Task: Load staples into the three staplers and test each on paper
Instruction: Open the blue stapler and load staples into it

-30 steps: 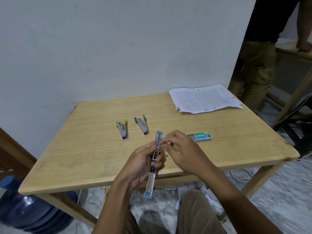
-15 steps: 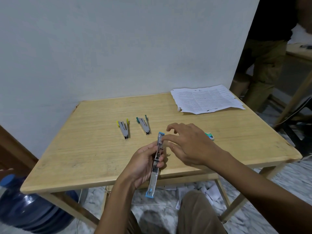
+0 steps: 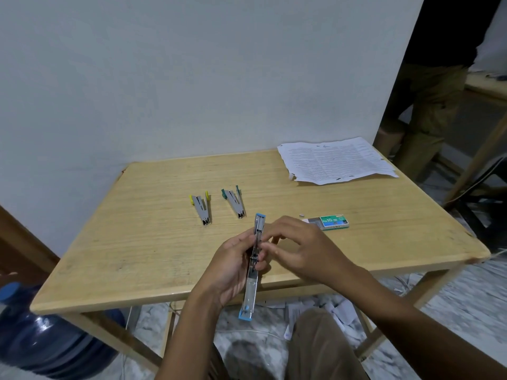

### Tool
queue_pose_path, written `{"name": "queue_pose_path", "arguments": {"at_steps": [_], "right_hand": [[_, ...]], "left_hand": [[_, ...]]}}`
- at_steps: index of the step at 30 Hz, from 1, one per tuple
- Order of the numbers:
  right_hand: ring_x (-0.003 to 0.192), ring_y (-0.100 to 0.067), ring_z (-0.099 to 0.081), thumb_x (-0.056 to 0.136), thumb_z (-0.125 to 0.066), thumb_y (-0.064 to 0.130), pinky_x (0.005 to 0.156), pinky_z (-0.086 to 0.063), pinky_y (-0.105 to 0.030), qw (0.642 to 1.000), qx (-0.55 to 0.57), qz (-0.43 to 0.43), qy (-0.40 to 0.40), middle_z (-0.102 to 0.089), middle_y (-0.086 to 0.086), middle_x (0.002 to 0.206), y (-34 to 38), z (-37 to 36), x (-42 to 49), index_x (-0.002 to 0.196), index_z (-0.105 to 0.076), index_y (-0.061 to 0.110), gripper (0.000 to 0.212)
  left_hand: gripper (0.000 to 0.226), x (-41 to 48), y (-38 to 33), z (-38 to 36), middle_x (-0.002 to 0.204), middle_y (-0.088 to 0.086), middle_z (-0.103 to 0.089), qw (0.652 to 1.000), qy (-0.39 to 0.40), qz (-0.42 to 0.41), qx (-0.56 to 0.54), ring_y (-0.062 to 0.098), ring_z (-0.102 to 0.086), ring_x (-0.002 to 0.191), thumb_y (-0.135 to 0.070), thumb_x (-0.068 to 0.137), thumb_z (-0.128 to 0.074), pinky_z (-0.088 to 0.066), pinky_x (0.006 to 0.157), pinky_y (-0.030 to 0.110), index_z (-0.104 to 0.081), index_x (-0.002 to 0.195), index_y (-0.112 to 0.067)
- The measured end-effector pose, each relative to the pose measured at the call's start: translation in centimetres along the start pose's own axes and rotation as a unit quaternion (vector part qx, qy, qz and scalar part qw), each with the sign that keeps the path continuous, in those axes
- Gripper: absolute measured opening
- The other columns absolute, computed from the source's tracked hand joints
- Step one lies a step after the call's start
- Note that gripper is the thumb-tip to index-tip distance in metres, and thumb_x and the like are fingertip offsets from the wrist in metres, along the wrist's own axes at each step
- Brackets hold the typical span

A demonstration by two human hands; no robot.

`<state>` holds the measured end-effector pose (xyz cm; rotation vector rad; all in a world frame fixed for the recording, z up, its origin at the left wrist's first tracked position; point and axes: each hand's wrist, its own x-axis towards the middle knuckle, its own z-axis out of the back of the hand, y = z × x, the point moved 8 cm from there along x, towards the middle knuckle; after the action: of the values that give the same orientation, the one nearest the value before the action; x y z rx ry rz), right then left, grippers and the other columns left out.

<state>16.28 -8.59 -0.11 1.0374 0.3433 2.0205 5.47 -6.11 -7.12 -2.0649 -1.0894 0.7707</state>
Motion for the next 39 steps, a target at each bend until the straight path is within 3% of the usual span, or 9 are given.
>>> {"name": "queue_pose_path", "arguments": {"at_steps": [4, 14, 20, 26, 29, 31, 33, 35, 39], "right_hand": [[0.084, -0.006, -0.065, 0.088, -0.073, 0.015, 0.076, -0.054, -0.033, 0.998, 0.009, -0.024, -0.049, -0.071, 0.003, 0.089, -0.7, -0.1, -0.1, 0.096, -0.075, 0.012, 0.008], [0.093, 0.0, -0.053, 0.091, -0.068, 0.026, 0.075, -0.04, -0.014, 0.986, -0.025, -0.159, -0.036, -0.051, 0.025, 0.091, -2.9, -1.8, 0.0, 0.095, -0.074, 0.023, 0.008], [0.091, -0.007, -0.056, 0.091, -0.068, 0.028, 0.069, -0.047, -0.026, 0.98, -0.09, -0.166, -0.066, -0.057, 0.013, 0.093, -2.0, -1.7, 0.2, 0.096, -0.076, 0.021, 0.011], [0.078, -0.003, -0.052, 0.089, -0.07, 0.026, 0.059, -0.038, -0.021, 0.971, -0.145, -0.158, -0.108, -0.059, 0.012, 0.089, -1.0, -1.7, -0.1, 0.094, -0.077, 0.021, 0.01], [0.078, -0.002, -0.056, 0.09, -0.068, 0.03, 0.06, -0.046, -0.021, 0.972, -0.097, -0.17, -0.126, -0.058, 0.016, 0.093, -0.9, -1.5, -0.8, 0.102, -0.076, 0.027, 0.015], [0.078, -0.003, -0.059, 0.09, -0.066, 0.039, 0.065, -0.054, -0.029, 0.982, -0.043, -0.159, -0.095, -0.058, 0.017, 0.095, -0.5, -1.6, -1.4, 0.106, -0.072, 0.03, 0.019], [0.078, -0.005, -0.061, 0.087, -0.065, 0.051, 0.068, -0.056, -0.035, 0.992, -0.004, -0.122, -0.001, -0.058, 0.017, 0.098, 0.5, -2.5, -2.1, 0.107, -0.066, 0.036, 0.025], [0.082, -0.004, -0.062, 0.081, -0.07, 0.057, 0.071, -0.055, -0.033, 0.994, 0.0, -0.064, 0.084, -0.058, 0.018, 0.106, 2.0, -3.3, -3.0, 0.111, -0.062, 0.037, 0.037], [0.091, -0.006, -0.061, 0.075, -0.076, 0.057, 0.071, -0.053, -0.028, 0.991, -0.052, 0.035, 0.118, -0.059, 0.012, 0.114, 3.4, -3.7, -3.6, 0.119, -0.063, 0.03, 0.054]], "left_hand": [[0.023, -0.3, -0.2, -0.5, 0.066, 0.01, -0.042, 1.0, 0.018, -0.005, 0.018, 0.018, -0.037, 0.055, -0.007, 0.1, -0.037, -0.032, 0.051, 0.025, -0.058, 0.105, 0.004], [0.027, -0.5, -0.2, -0.3, 0.065, 0.008, -0.046, 0.999, 0.015, -0.021, 0.046, 0.015, -0.039, 0.054, -0.007, 0.099, -0.04, -0.033, 0.051, 0.026, -0.059, 0.114, 0.005], [0.027, -0.4, -0.5, -0.1, 0.064, 0.008, -0.043, 0.997, 0.007, -0.029, 0.065, 0.014, -0.038, 0.053, -0.007, 0.101, -0.038, -0.033, 0.051, 0.025, -0.06, 0.111, 0.004], [0.027, -0.4, -0.5, -0.1, 0.065, 0.009, -0.042, 0.998, -0.003, -0.03, 0.056, 0.015, -0.037, 0.053, -0.007, 0.101, -0.039, -0.034, 0.049, 0.023, -0.058, 0.115, 0.006], [0.025, -0.4, -0.7, 0.0, 0.066, 0.01, -0.047, 0.999, -0.011, -0.041, 0.034, 0.015, -0.042, 0.053, -0.007, 0.1, -0.04, -0.035, 0.051, 0.024, -0.059, 0.111, 0.005], [0.022, -0.4, -0.9, 0.4, 0.072, 0.013, -0.053, 0.998, -0.028, -0.047, 0.011, 0.016, -0.052, 0.057, -0.008, 0.101, -0.041, -0.04, 0.051, 0.024, -0.058, 0.108, 0.003], [0.015, -0.4, -0.9, 0.9, 0.076, 0.013, -0.054, 0.998, -0.04, -0.042, -0.017, 0.02, -0.055, 0.062, -0.011, 0.1, -0.042, -0.047, 0.051, 0.027, -0.054, 0.107, -0.004], [0.013, -0.3, -0.9, 1.2, 0.076, 0.011, -0.049, 0.998, -0.03, -0.034, -0.045, 0.02, -0.048, 0.061, -0.014, 0.1, -0.043, -0.046, 0.052, 0.028, -0.048, 0.11, -0.009], [0.012, -0.1, -0.7, 1.7, 0.076, 0.011, -0.047, 0.995, -0.037, -0.029, -0.085, 0.019, -0.048, 0.065, -0.013, 0.101, -0.042, -0.046, 0.063, 0.027, -0.051, 0.105, -0.006]]}}
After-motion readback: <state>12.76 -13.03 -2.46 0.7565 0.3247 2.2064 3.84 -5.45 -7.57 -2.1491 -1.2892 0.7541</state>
